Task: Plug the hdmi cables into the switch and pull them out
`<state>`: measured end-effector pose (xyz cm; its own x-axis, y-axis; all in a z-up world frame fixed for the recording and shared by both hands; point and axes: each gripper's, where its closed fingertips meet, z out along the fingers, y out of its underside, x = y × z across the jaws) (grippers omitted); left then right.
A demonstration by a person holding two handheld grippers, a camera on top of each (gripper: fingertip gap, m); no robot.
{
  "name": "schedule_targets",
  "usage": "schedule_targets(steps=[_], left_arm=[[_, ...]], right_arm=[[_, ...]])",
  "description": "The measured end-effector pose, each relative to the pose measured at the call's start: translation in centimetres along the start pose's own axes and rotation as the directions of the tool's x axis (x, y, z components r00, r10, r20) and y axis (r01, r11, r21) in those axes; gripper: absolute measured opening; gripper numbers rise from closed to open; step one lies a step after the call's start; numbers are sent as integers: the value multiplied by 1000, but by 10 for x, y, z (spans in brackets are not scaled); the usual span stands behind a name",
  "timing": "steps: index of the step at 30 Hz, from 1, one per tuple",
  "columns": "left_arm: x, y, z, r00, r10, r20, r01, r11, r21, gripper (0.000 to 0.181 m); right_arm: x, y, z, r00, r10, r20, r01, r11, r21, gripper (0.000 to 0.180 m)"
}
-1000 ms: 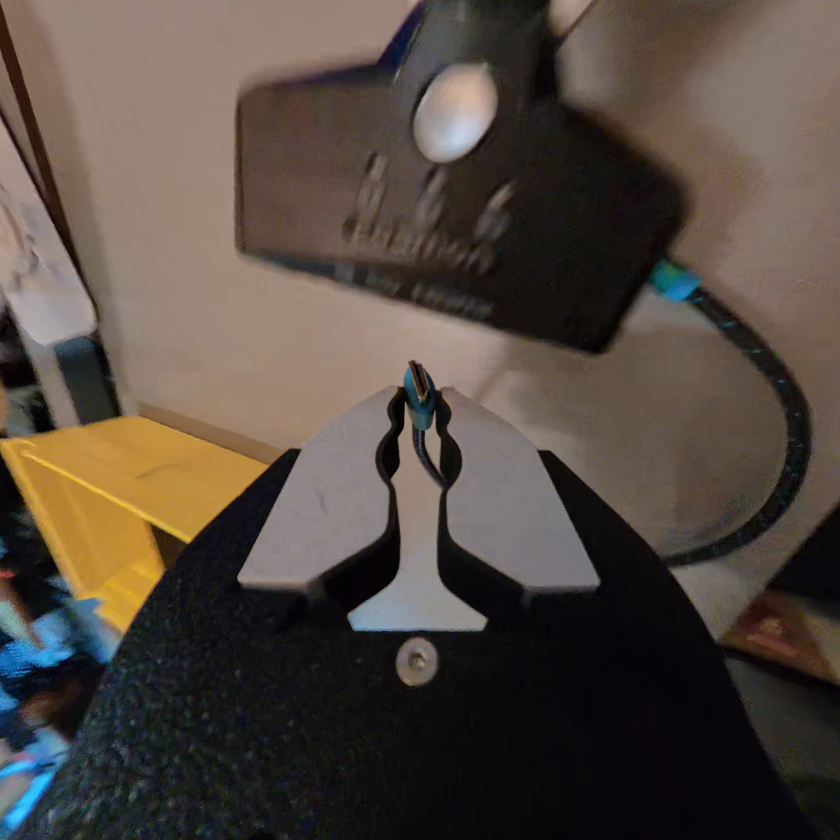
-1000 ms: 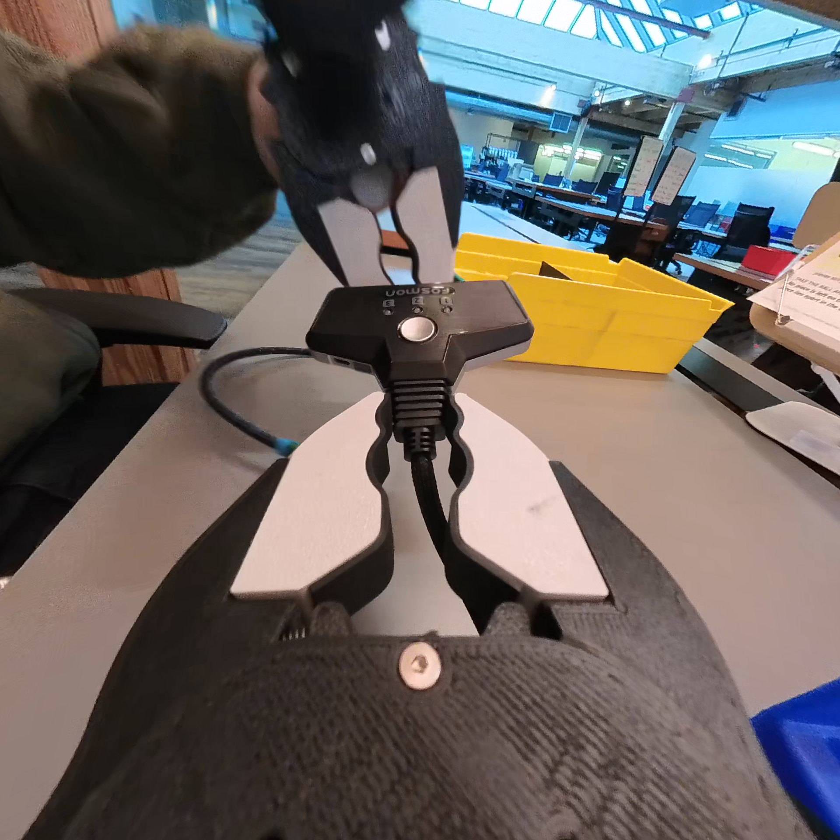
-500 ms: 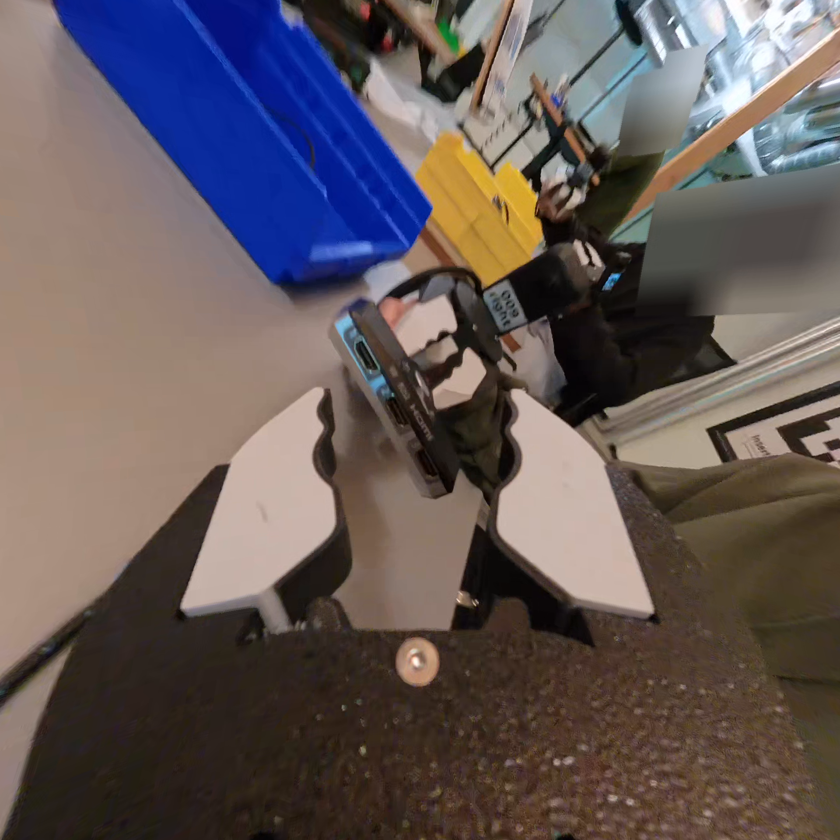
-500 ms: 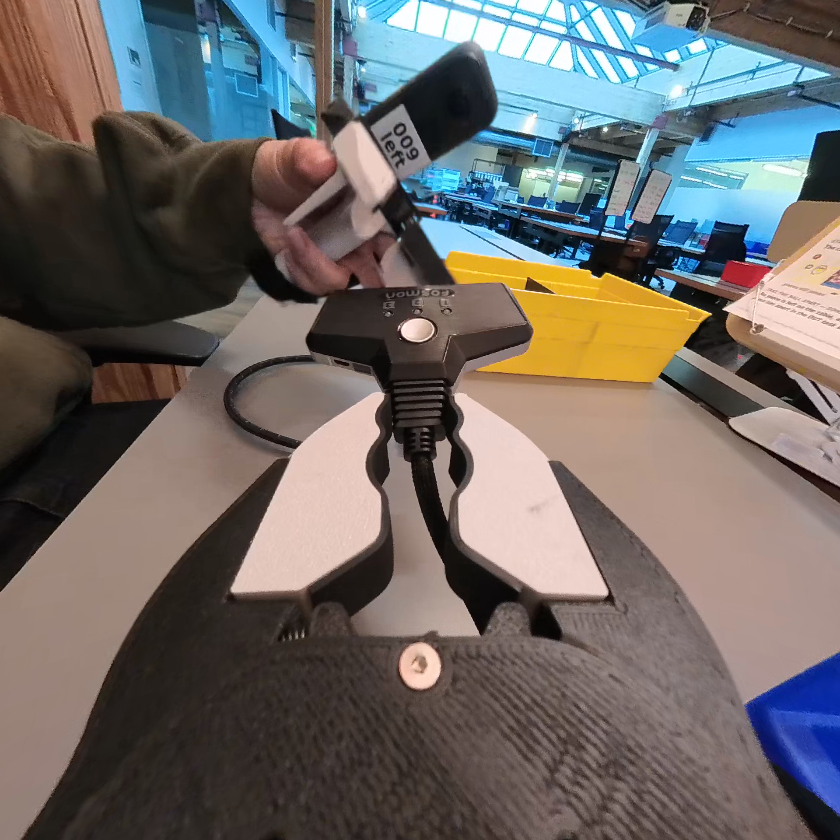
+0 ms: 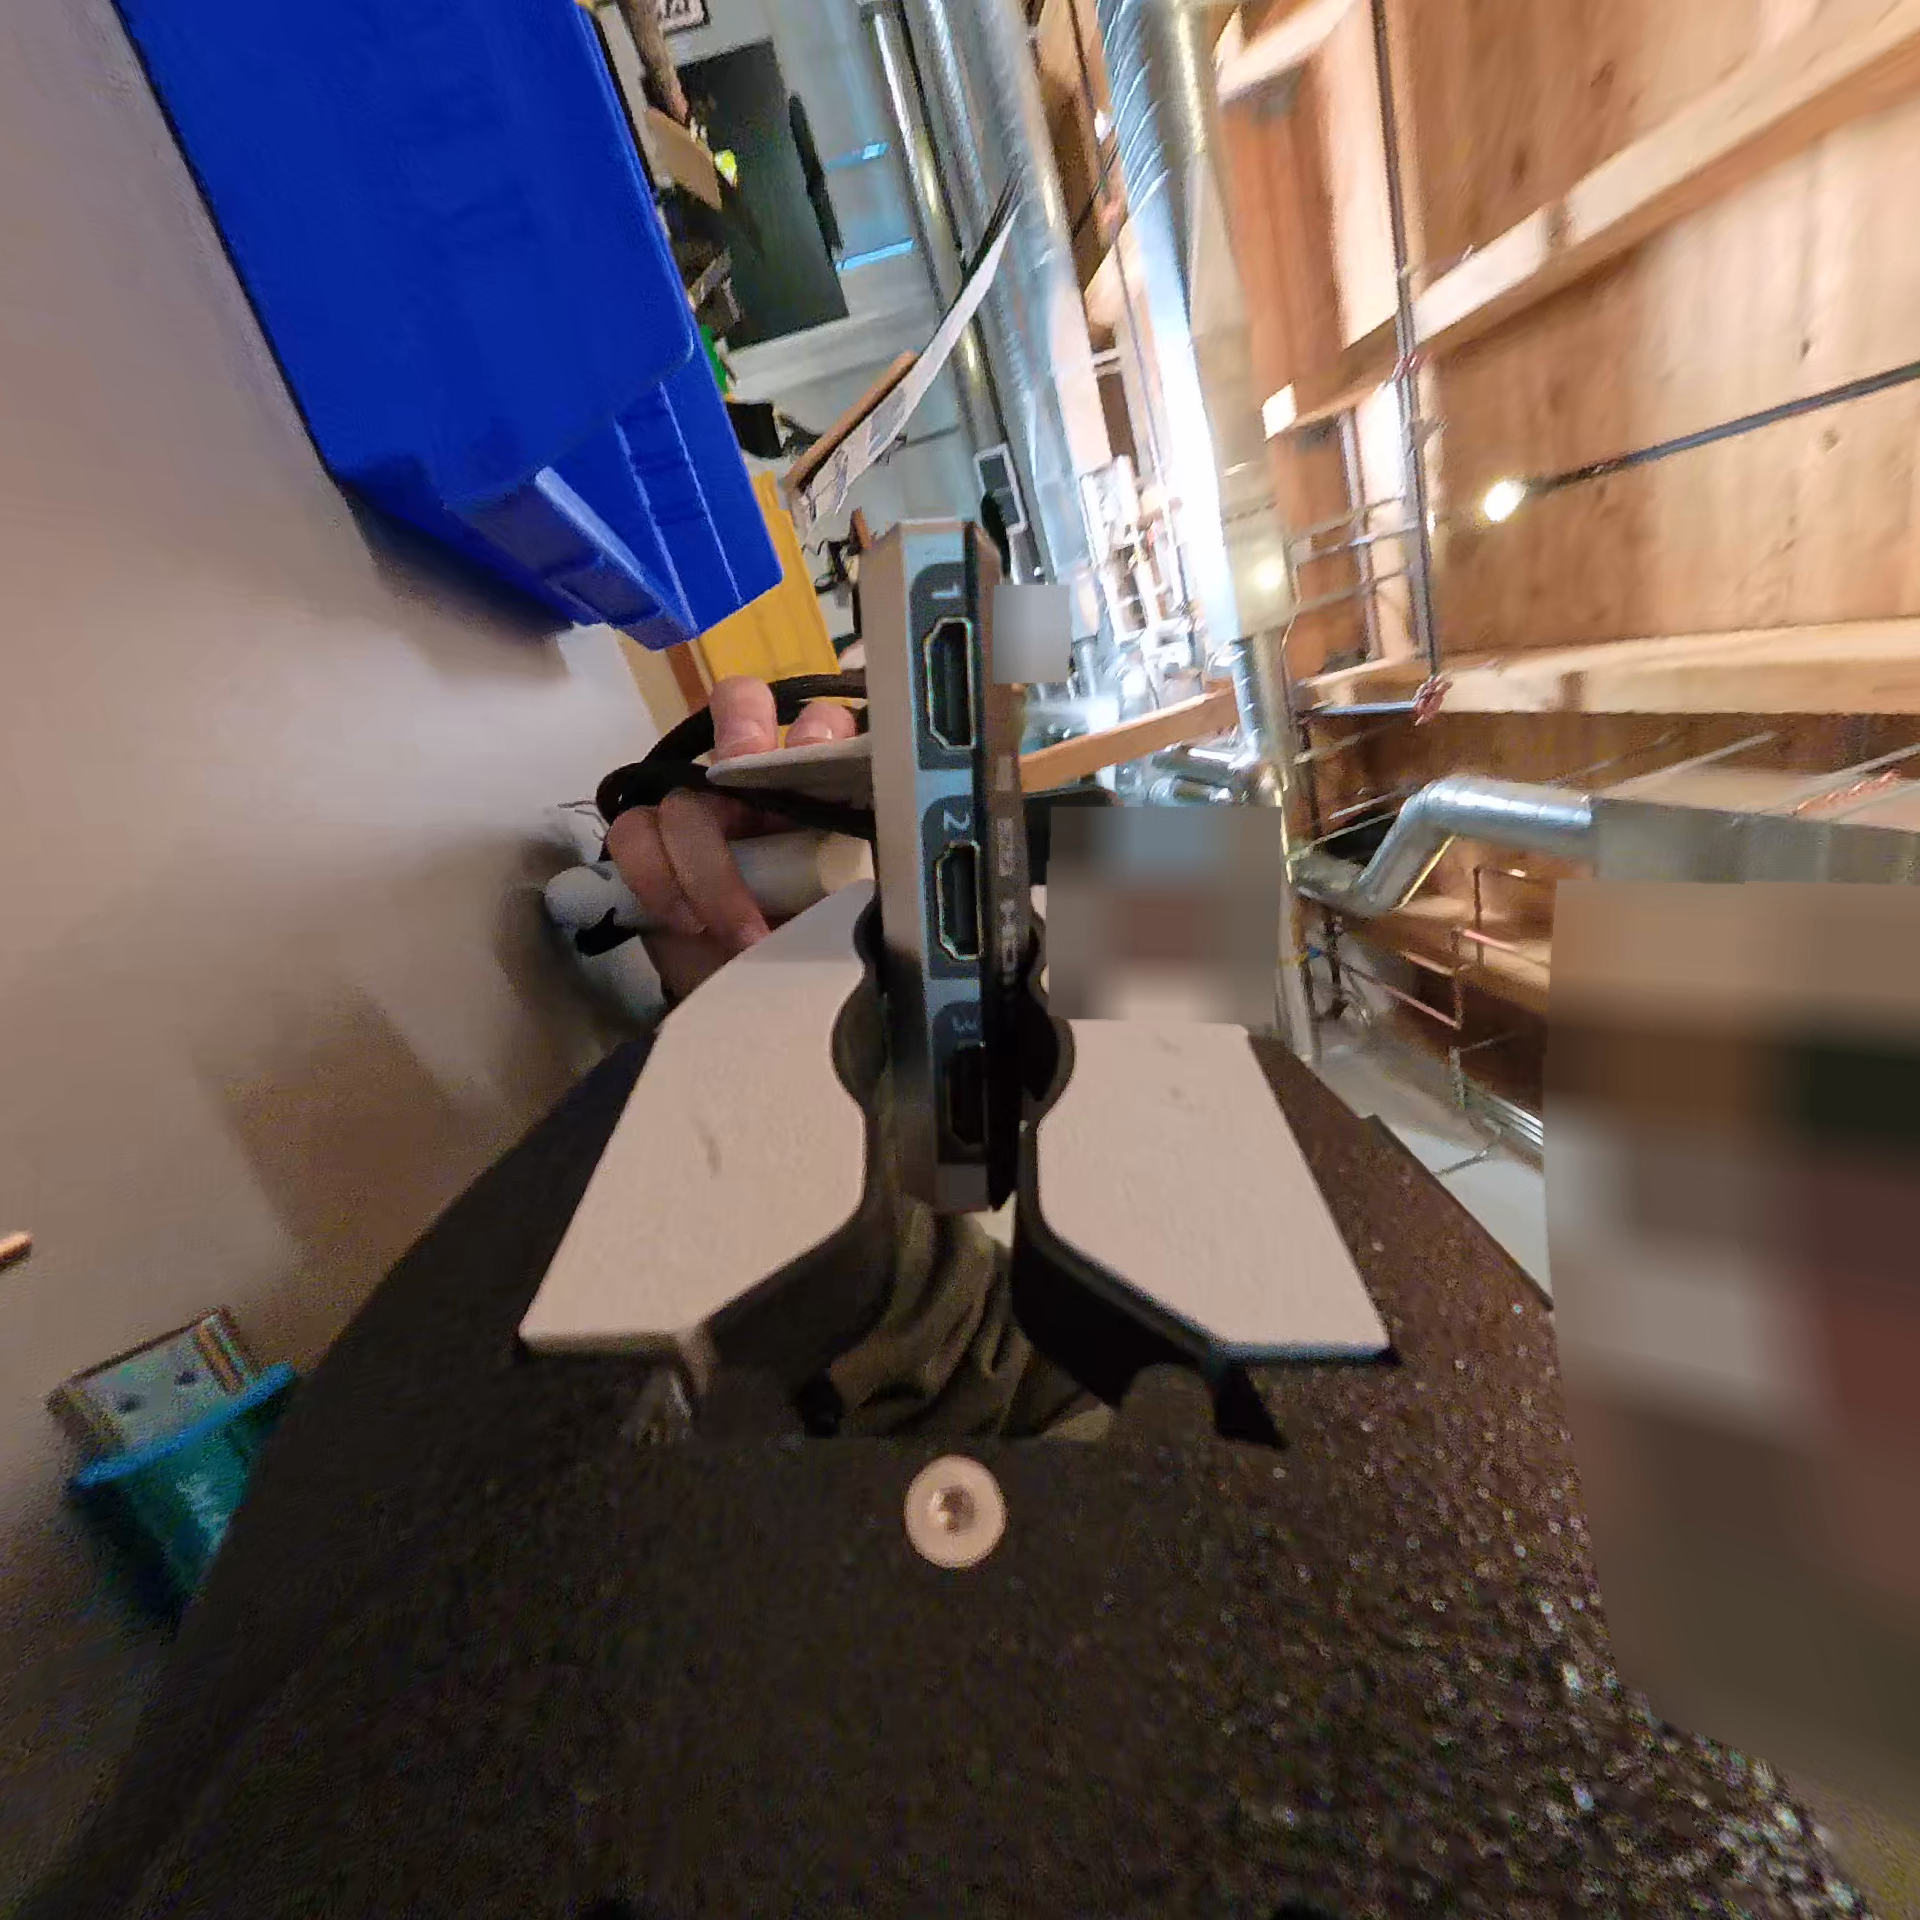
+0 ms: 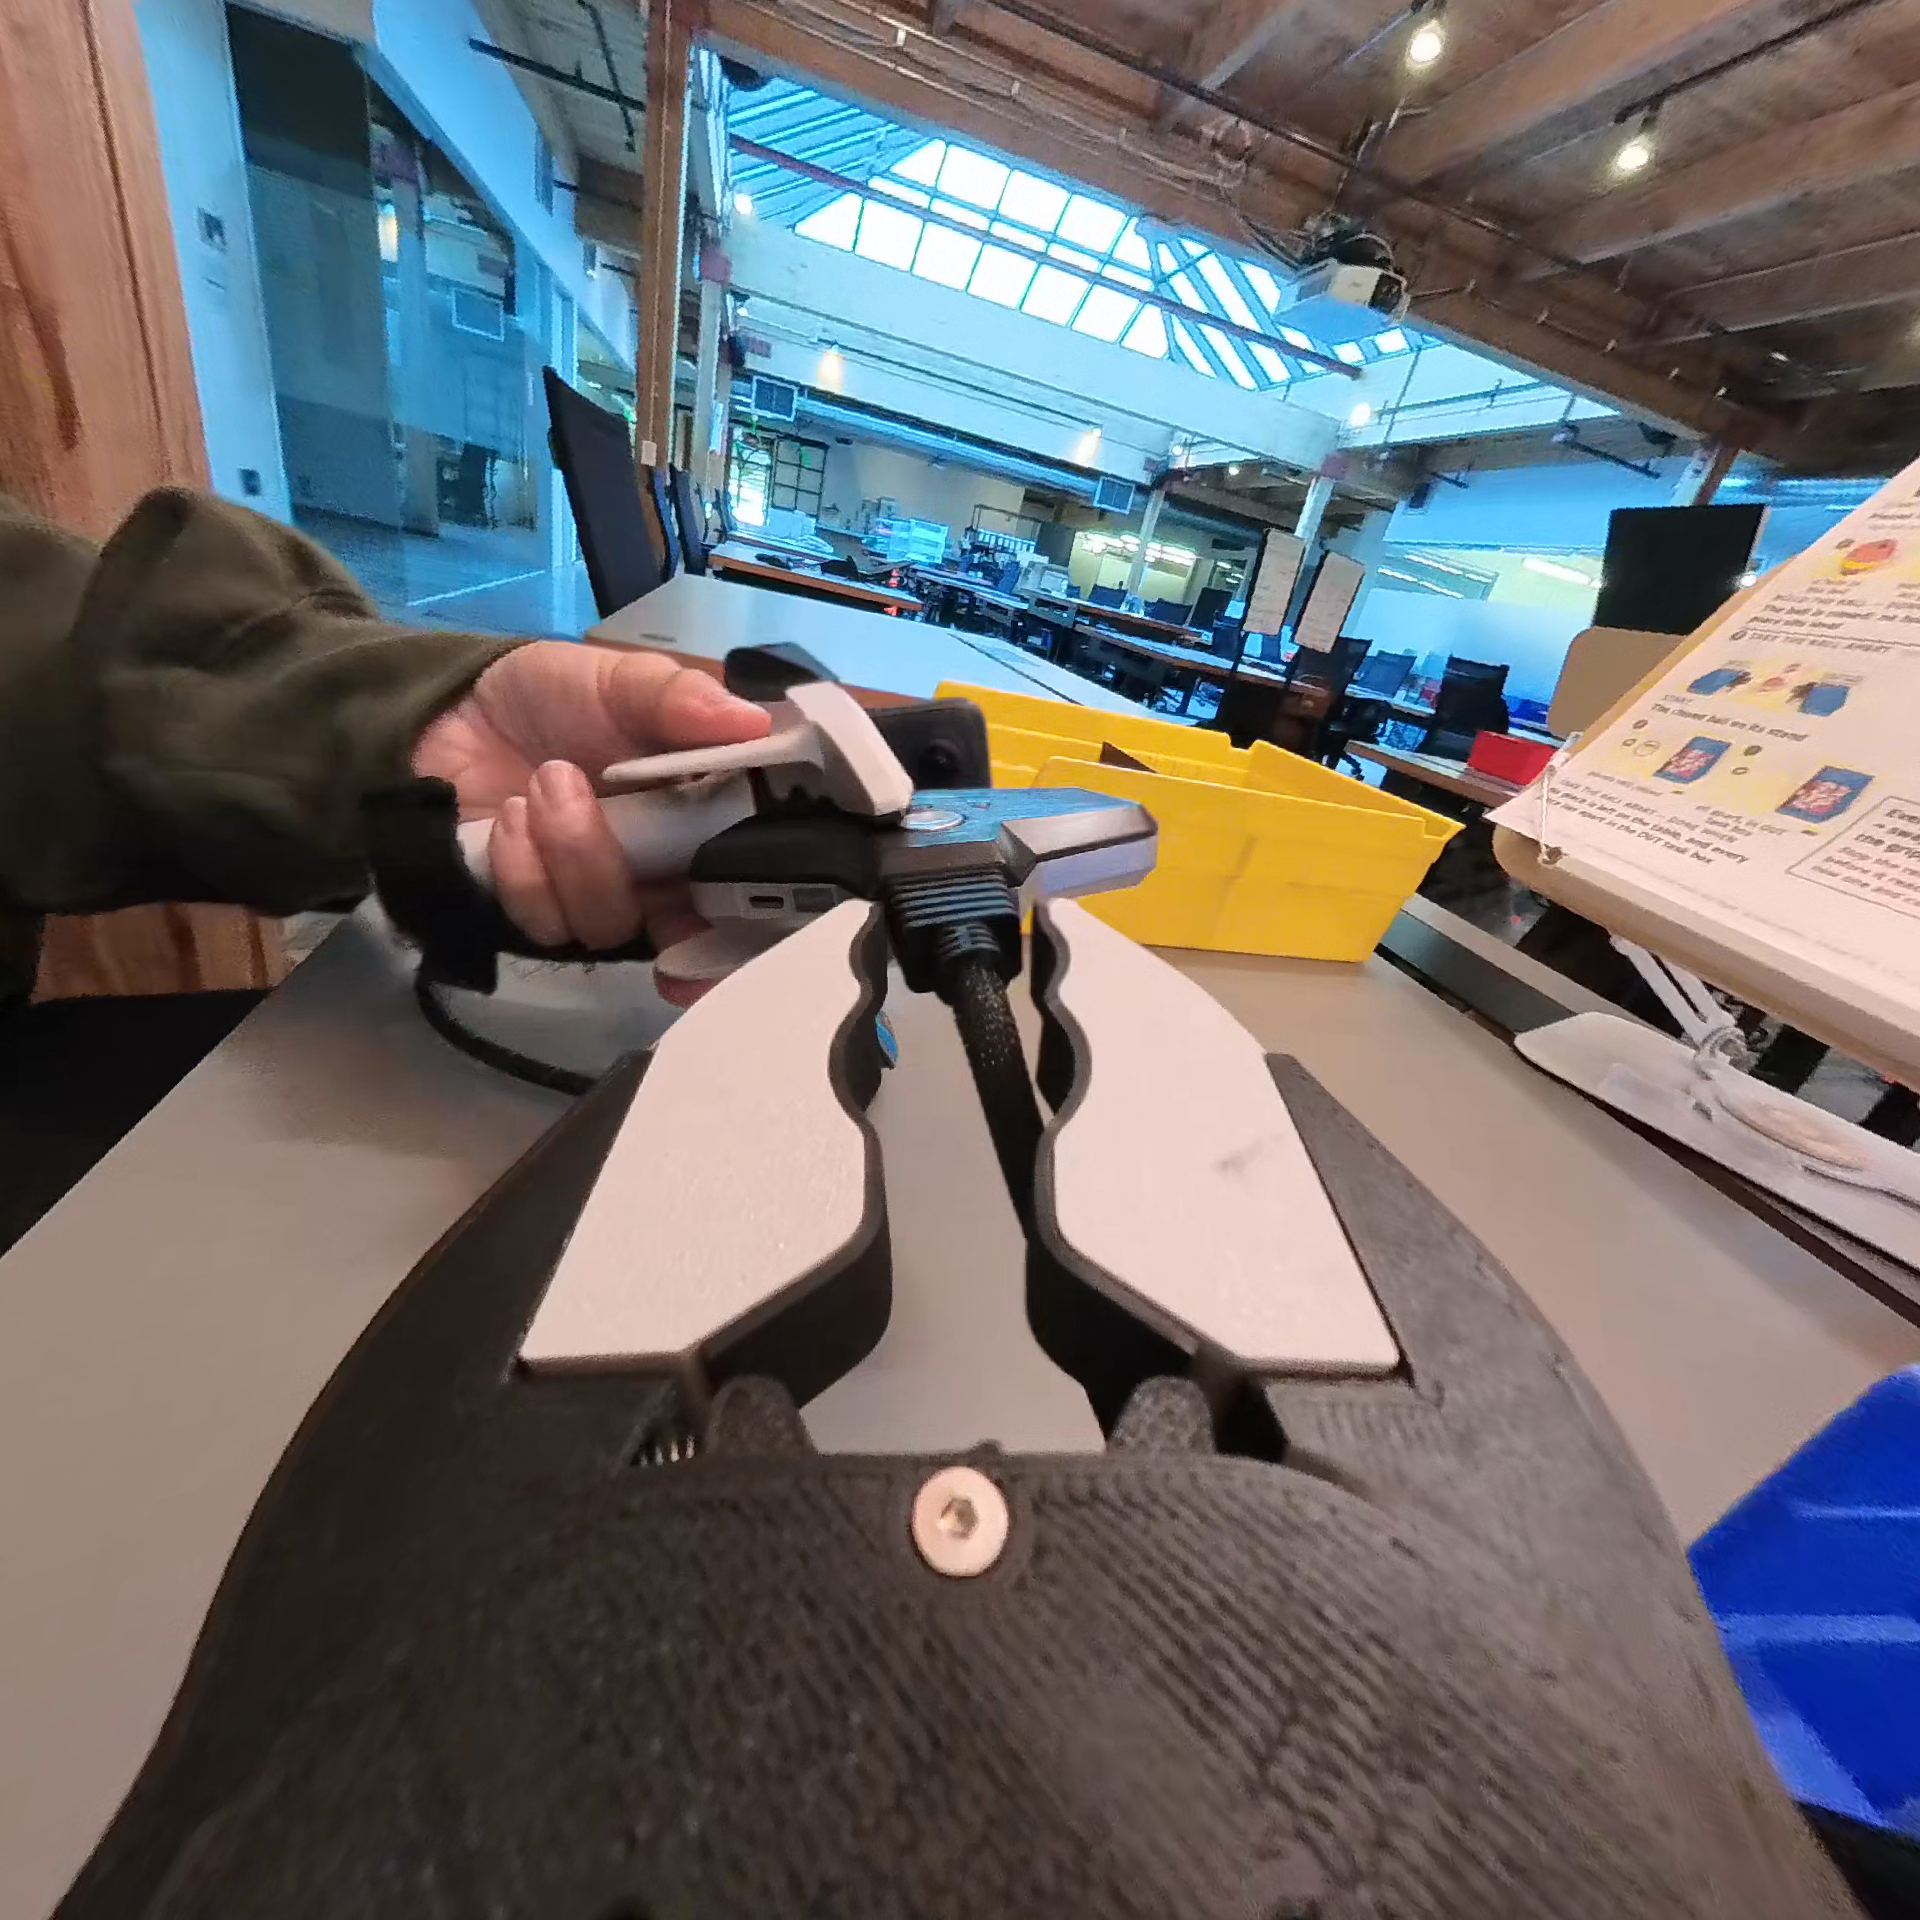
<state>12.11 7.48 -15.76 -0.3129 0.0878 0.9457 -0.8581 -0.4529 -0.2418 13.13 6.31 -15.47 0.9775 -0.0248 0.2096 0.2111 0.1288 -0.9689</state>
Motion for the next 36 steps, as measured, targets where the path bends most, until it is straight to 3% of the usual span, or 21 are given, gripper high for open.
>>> schedule_targets(steps=[9,11,13,21,26,36], left_arm=[[-1,1,7,998,50,41,-48,997,-64,21],[1,-2,6,999,38,33,-36,998,-60,21],[2,-4,4,999,19,28,-17,998,-54,21],[3,-3,4,998,-33,51,36,998,-53,22],[6,-7,2,997,-37,64,41,998,-52,21],[5,-14,2,995,-70,66,69,997,21,22]], right_arm=[[3,-11,-4,995,101,13,-102,990,94,20],[5,-12,-5,994,108,-6,-107,989,100,27],[6,-11,-6,992,123,-9,-121,988,95,34],[0,-8,-3,994,107,23,-108,992,64,23],[-2,-7,-1,996,91,22,-92,995,50,35],[4,-2,4,997,66,-37,-66,998,14,22]])
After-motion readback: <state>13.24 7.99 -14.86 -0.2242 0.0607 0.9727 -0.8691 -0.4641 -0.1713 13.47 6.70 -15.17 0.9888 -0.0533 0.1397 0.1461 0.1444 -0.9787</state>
